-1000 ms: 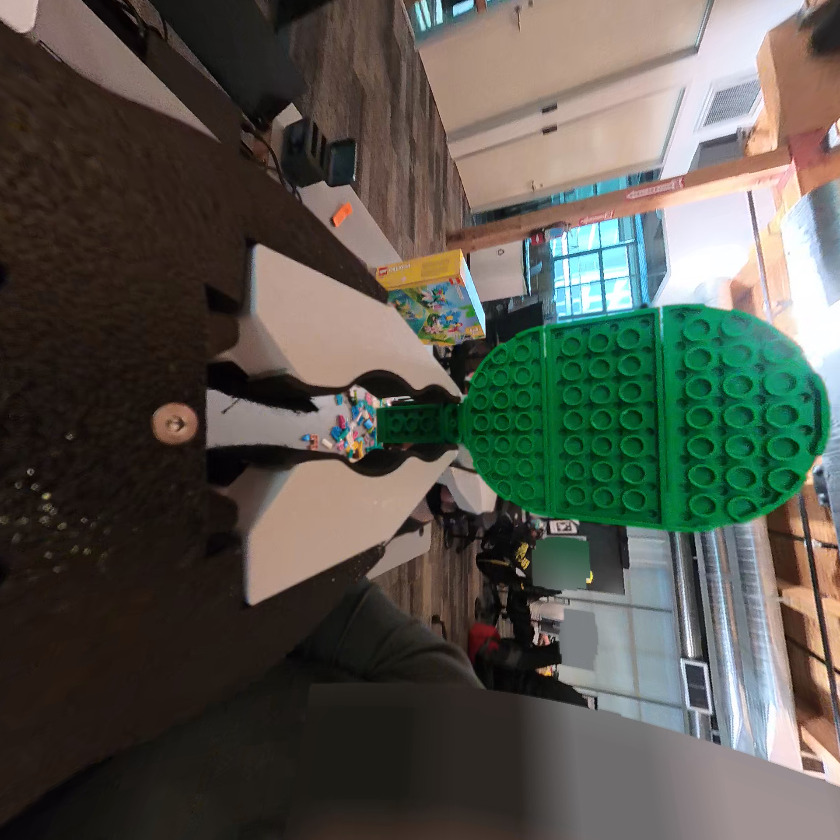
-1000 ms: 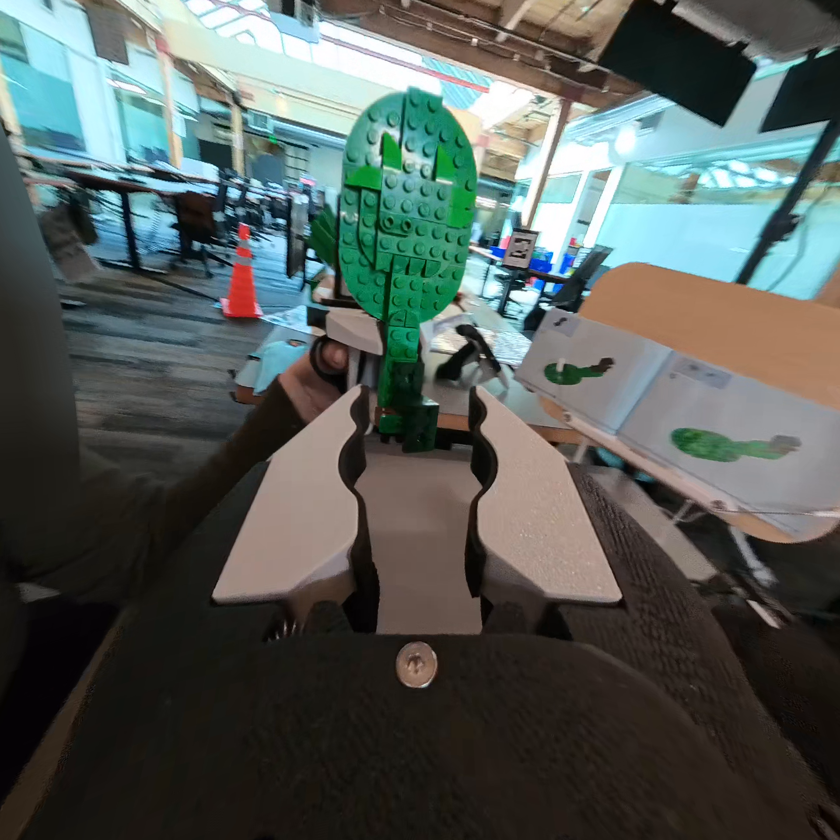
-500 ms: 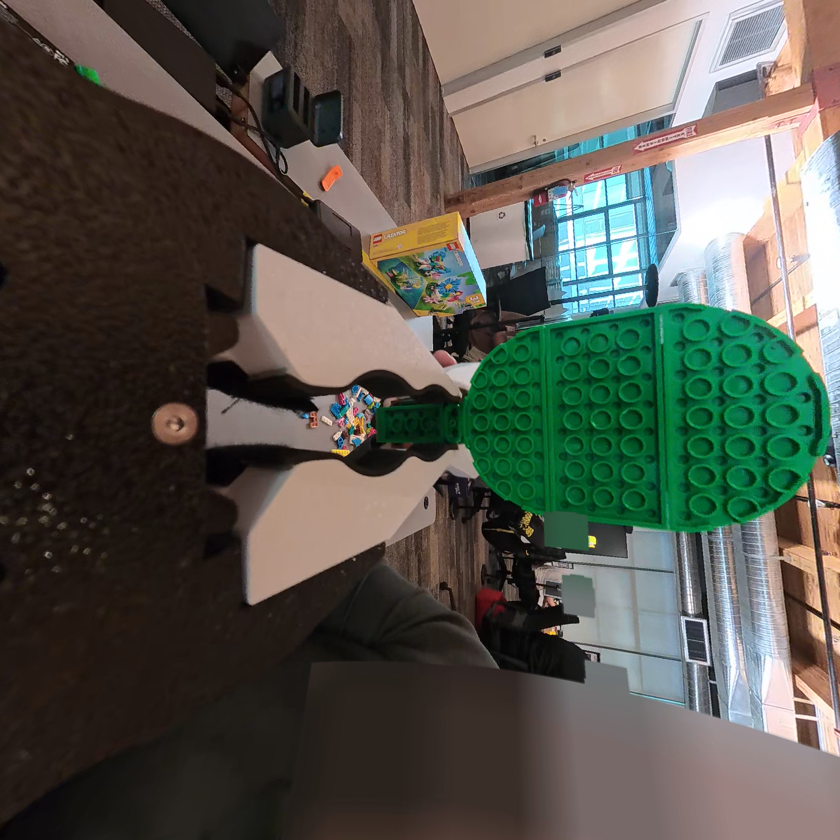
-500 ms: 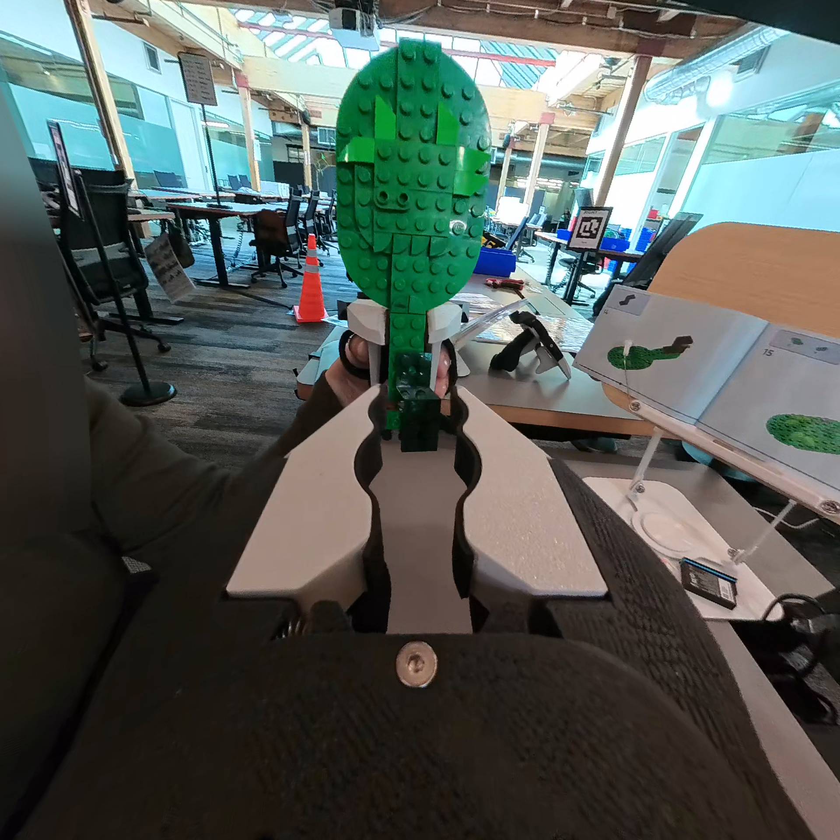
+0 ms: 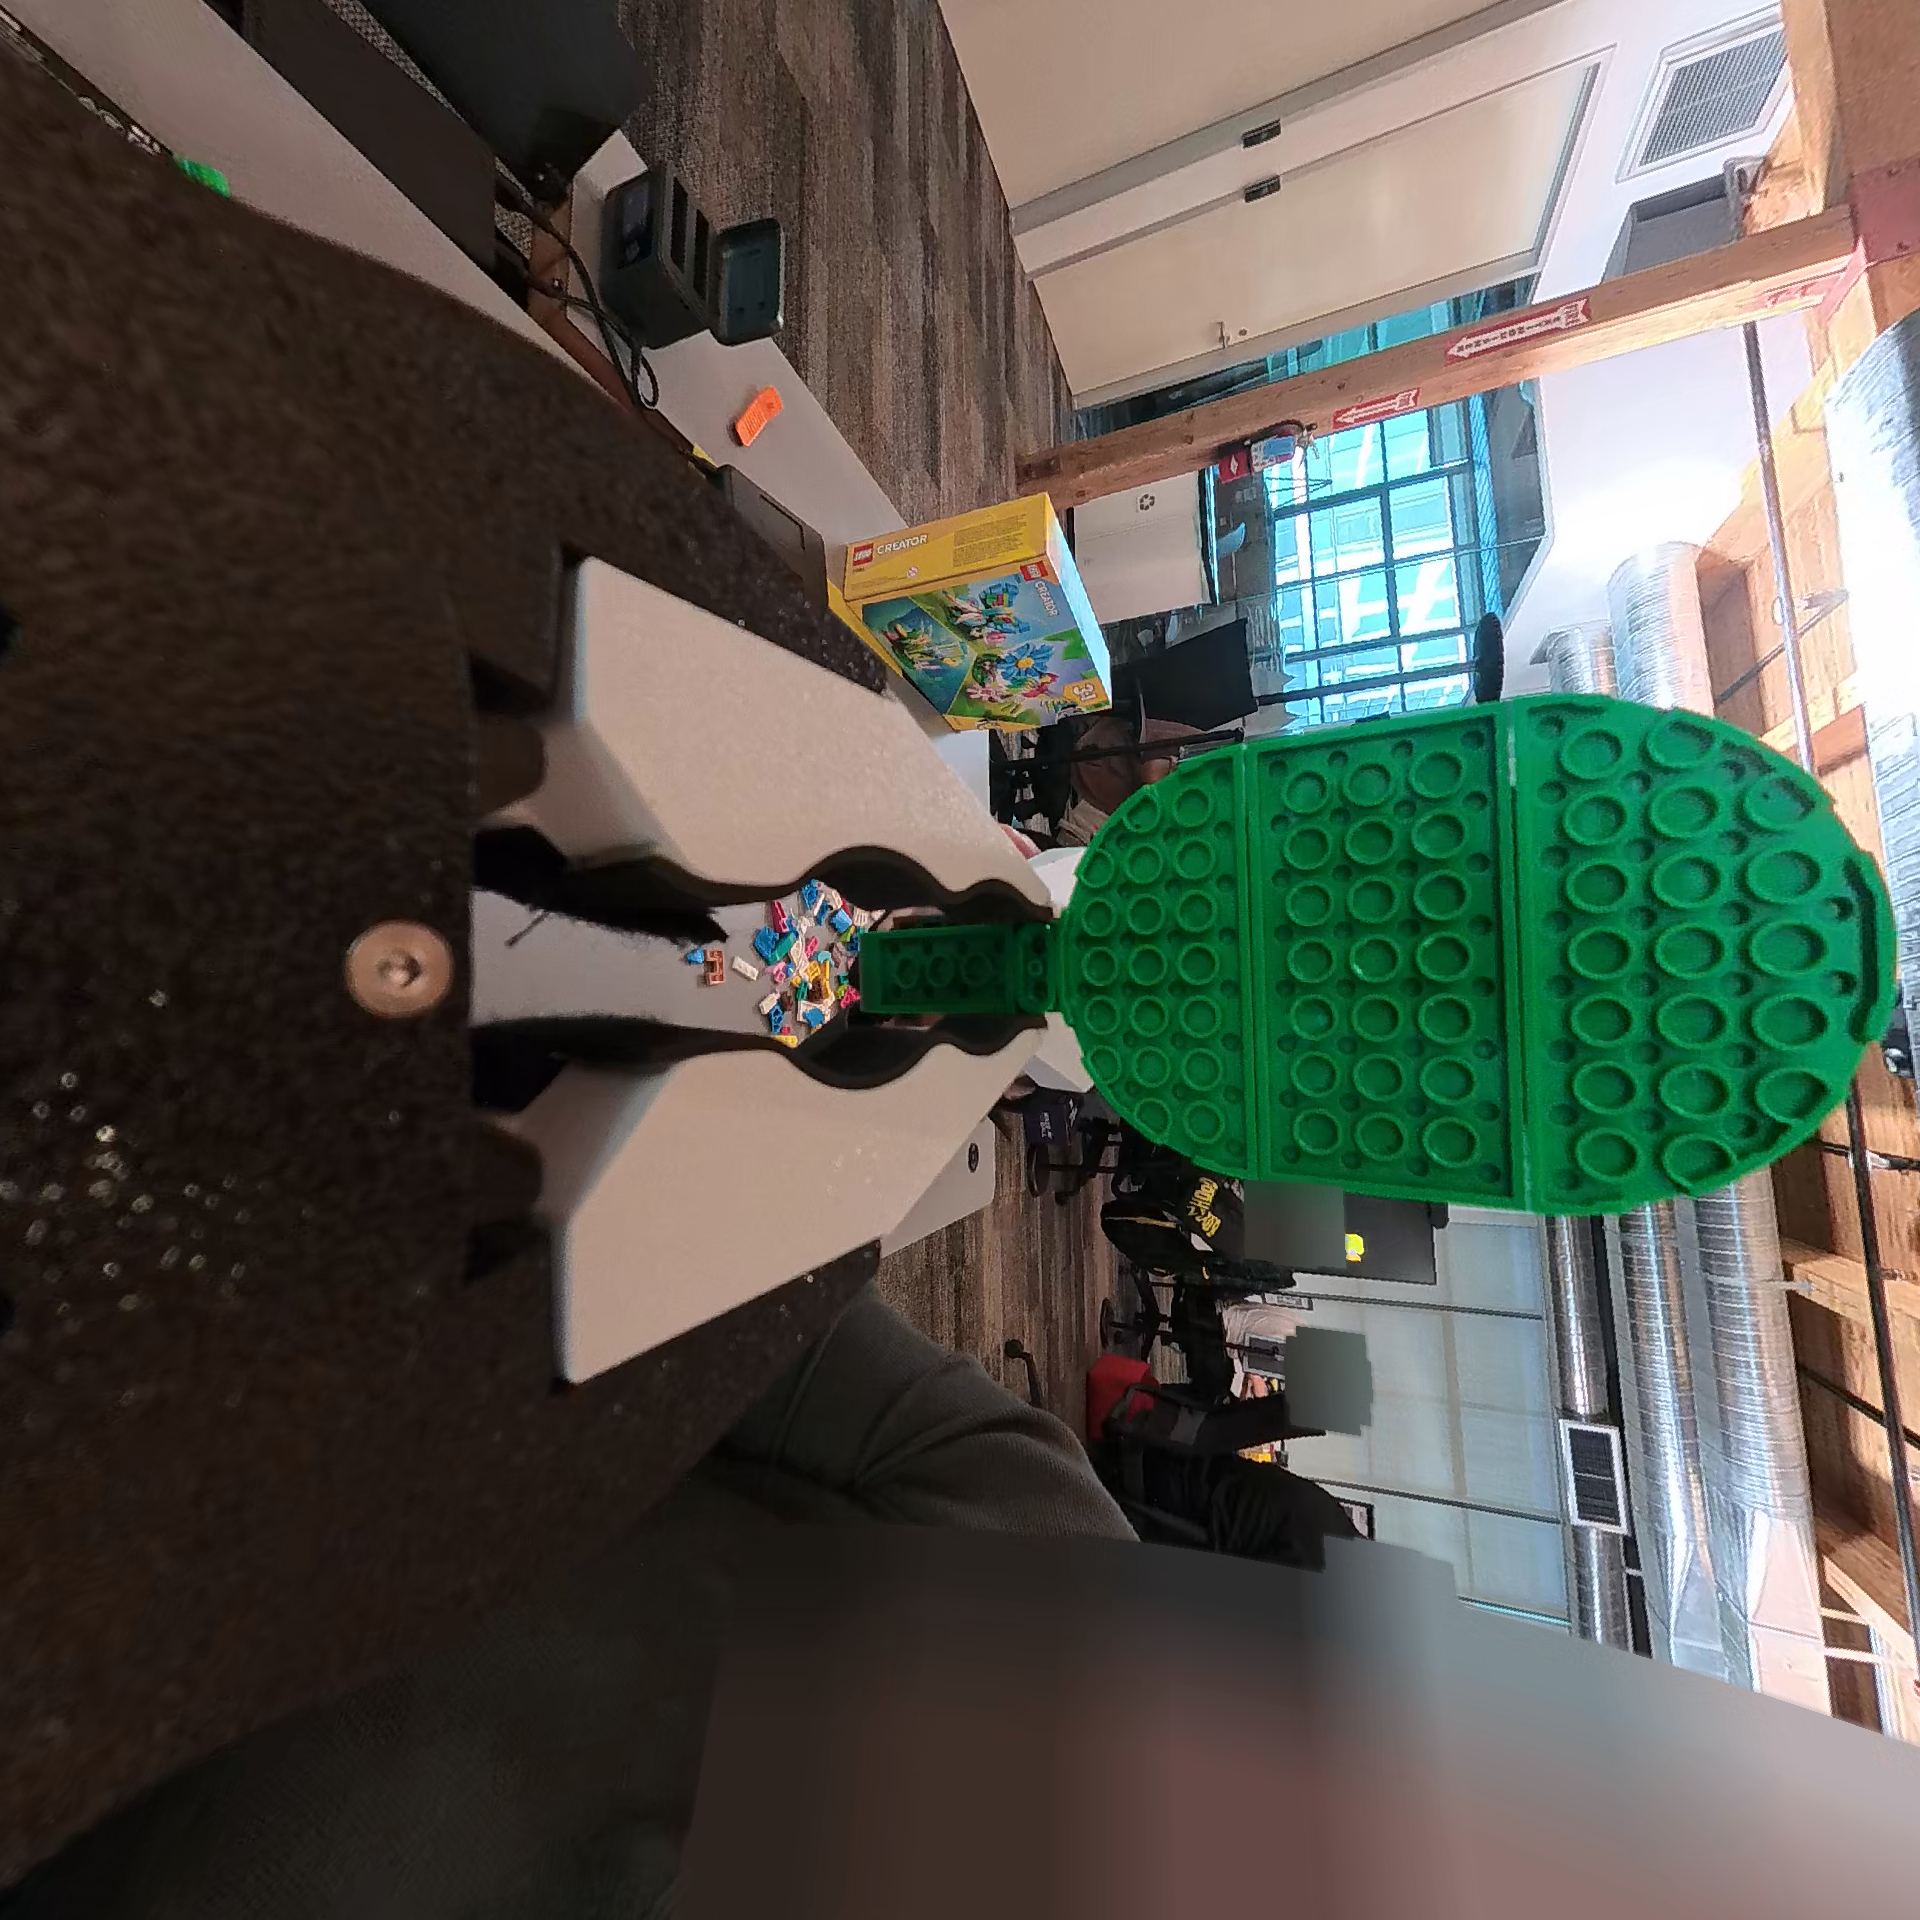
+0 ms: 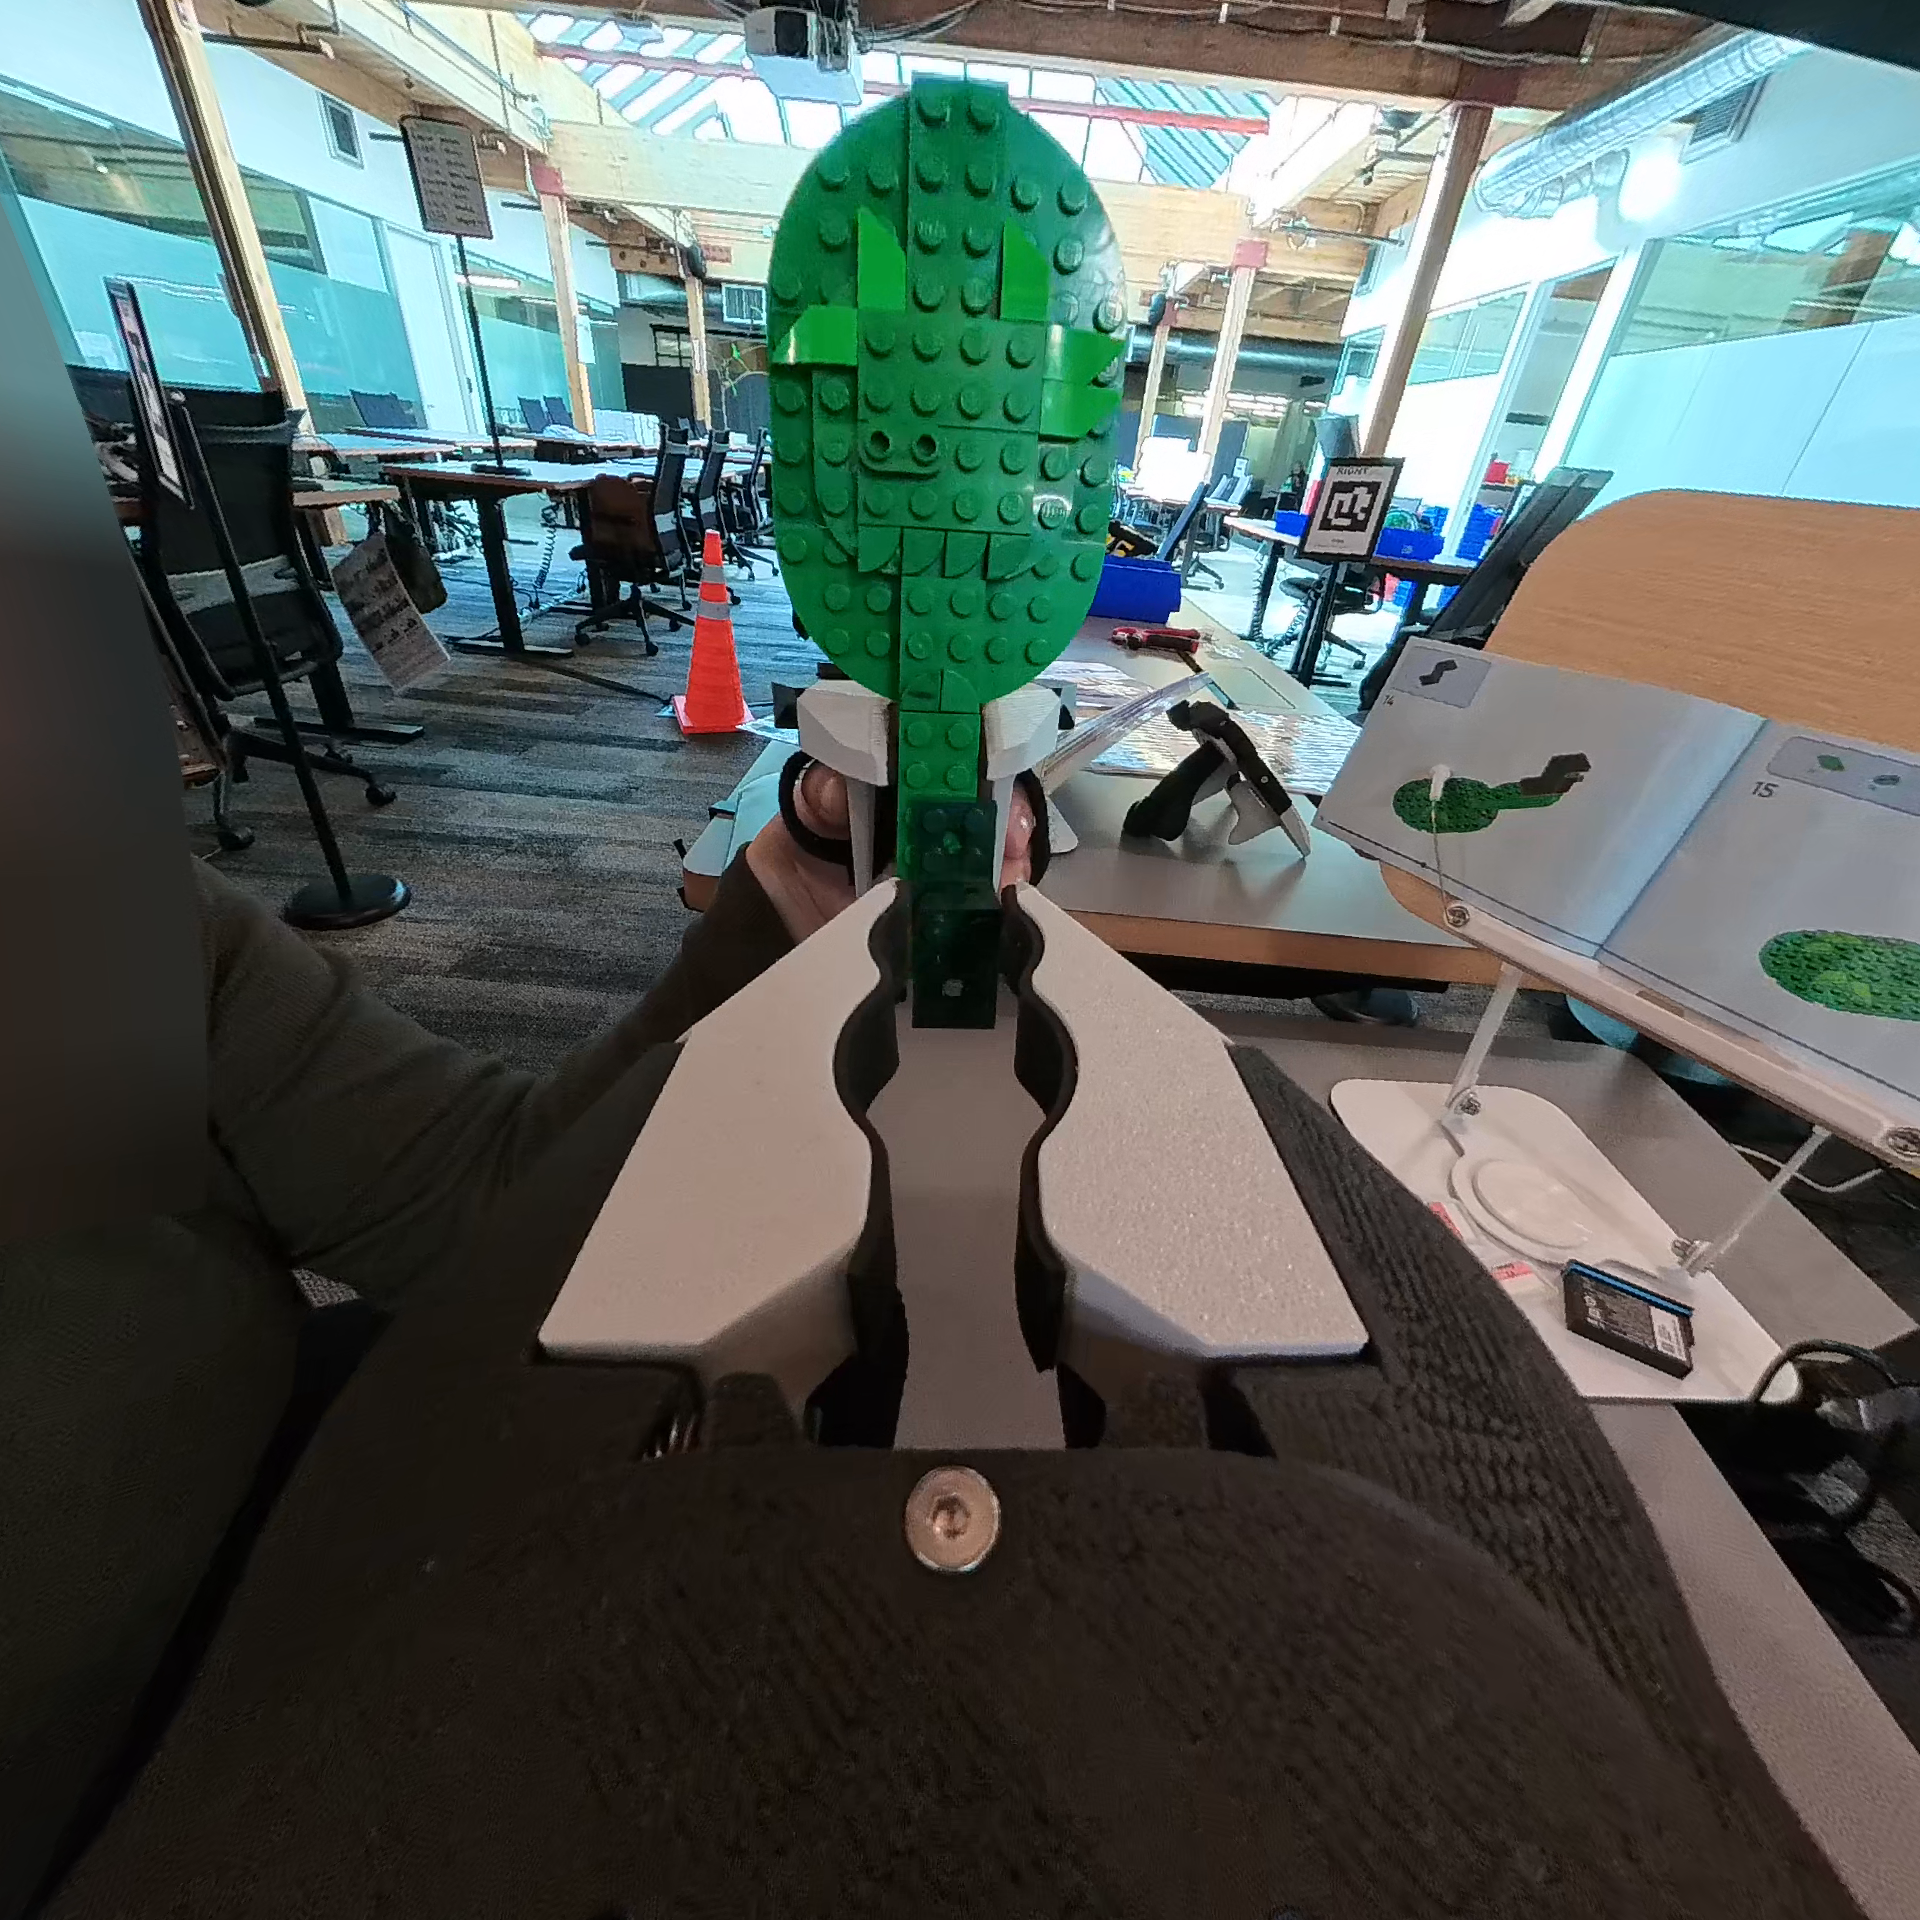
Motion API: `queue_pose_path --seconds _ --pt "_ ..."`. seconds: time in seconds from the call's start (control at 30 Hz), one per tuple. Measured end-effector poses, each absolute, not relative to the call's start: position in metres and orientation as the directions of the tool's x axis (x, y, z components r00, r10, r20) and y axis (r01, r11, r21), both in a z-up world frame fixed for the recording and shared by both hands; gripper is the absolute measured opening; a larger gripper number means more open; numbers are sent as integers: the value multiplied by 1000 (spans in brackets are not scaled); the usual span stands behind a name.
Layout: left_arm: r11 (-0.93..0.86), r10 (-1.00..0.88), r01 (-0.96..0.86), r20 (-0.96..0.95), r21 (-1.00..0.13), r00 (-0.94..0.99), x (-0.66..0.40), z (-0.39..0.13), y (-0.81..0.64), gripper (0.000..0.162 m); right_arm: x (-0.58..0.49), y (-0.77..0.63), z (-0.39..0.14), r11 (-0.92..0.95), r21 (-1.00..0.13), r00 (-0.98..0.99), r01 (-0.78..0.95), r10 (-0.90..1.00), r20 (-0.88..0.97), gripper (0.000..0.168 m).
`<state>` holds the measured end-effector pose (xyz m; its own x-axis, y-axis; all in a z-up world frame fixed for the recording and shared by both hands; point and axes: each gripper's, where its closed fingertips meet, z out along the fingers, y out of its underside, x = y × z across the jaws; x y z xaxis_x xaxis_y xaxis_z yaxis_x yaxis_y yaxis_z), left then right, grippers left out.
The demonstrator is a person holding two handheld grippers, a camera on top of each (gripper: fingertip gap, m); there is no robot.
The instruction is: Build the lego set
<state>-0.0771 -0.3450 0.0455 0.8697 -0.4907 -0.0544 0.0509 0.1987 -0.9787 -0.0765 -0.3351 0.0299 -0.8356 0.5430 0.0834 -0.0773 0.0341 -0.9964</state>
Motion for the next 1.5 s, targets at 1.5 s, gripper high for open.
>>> queue_pose_path --seconds 1.5 --pt "256 -279 53 -21 -965 960 -109 58 -338 14 -93 -331 59 161 -944 -546 -287 782 300 60"
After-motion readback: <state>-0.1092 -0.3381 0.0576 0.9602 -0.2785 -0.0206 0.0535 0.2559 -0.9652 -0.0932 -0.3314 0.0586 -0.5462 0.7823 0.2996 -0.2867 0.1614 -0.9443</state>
